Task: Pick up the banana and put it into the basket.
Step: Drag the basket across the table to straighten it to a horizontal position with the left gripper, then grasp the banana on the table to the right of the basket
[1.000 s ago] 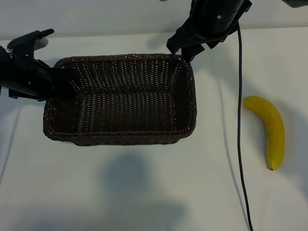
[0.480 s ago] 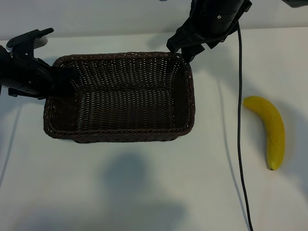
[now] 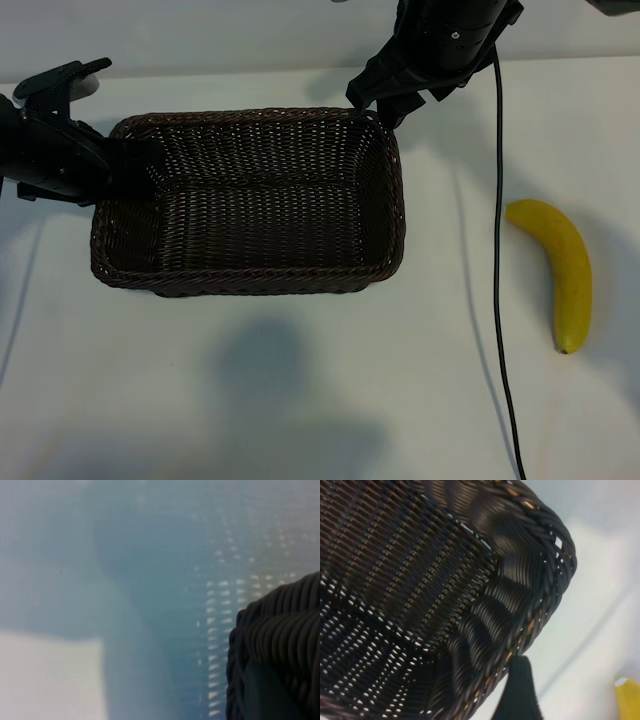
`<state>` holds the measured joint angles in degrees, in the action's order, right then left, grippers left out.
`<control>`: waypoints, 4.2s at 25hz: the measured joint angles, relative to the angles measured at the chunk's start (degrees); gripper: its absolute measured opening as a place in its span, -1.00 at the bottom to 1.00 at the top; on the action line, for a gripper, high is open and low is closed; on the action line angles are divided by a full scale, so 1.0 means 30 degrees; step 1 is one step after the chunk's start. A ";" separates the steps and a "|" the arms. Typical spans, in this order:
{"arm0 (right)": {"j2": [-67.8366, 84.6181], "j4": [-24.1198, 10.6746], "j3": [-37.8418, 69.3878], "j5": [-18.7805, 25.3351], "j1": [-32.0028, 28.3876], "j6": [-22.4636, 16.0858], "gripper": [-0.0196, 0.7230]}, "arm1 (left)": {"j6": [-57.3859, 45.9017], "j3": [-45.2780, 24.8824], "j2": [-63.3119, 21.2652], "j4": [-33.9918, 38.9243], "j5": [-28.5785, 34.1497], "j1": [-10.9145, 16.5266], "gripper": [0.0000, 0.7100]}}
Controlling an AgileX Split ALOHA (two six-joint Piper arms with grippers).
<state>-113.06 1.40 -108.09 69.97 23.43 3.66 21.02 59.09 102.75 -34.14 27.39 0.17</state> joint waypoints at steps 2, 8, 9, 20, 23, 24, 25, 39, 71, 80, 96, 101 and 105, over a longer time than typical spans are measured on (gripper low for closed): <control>0.0000 0.0000 0.0000 0.0000 0.0000 0.0000 0.53 | 0.0000 0.0041 0.0158 -0.0047 0.0038 0.0000 -0.58; 0.0000 0.0000 0.0000 0.0000 0.0000 0.0000 0.53 | -0.0023 0.0041 0.1010 -0.0594 0.0057 0.0000 -0.58; 0.0000 0.0000 0.0000 0.0000 0.0000 0.0000 0.53 | -0.0023 0.0041 0.1057 -0.0615 0.0057 0.0000 -0.58; 0.0000 0.0000 0.0000 0.0000 0.0000 0.0000 0.53 | -0.0004 0.0041 0.1118 -0.0691 -0.0082 0.0000 -0.52; 0.0000 0.0000 0.0000 0.0000 0.0000 0.0000 0.53 | -0.0039 0.0060 0.1118 -0.0875 0.0077 0.0000 -0.10; 0.0000 0.0000 0.0000 0.0000 0.0000 0.0000 0.53 | -0.0060 0.0060 0.1118 -0.0962 0.0114 0.0000 0.11; 0.0000 0.0000 0.0000 0.0000 0.0000 0.0000 0.53 | -0.0060 0.0060 0.1118 -0.0981 0.0142 0.0000 0.32; 0.0000 0.0000 0.0000 0.0000 0.0000 0.0000 0.53 | -0.0233 0.0060 -0.0327 -0.0439 0.1357 0.0000 0.75; 0.0000 0.0018 0.0000 0.0000 0.0000 -0.0082 0.53 | -0.2733 0.0060 -0.5304 0.3470 0.3946 0.0336 0.67; 0.0000 -0.0671 0.0000 0.0000 0.0000 -0.0388 0.43 | -0.2733 0.0060 -0.5351 0.3651 0.3944 0.0336 0.67; 0.1717 -0.4550 0.0262 0.0017 -0.0704 -0.1077 0.67 | -0.2733 0.0060 -0.5358 0.3812 0.3892 0.0336 0.67; 0.3058 -0.4173 0.1928 -0.0002 -0.2295 -0.1218 0.66 | -0.2733 0.0060 -0.5358 0.3812 0.3683 0.0336 0.66; 0.3925 -0.3942 0.3618 -0.0002 -0.3350 -0.1218 0.66 | -0.2714 0.0060 -0.5358 0.3812 0.3609 0.0336 0.66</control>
<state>-101.29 -10.42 -97.24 69.96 13.38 0.00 12.88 59.27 86.68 -22.70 38.21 1.18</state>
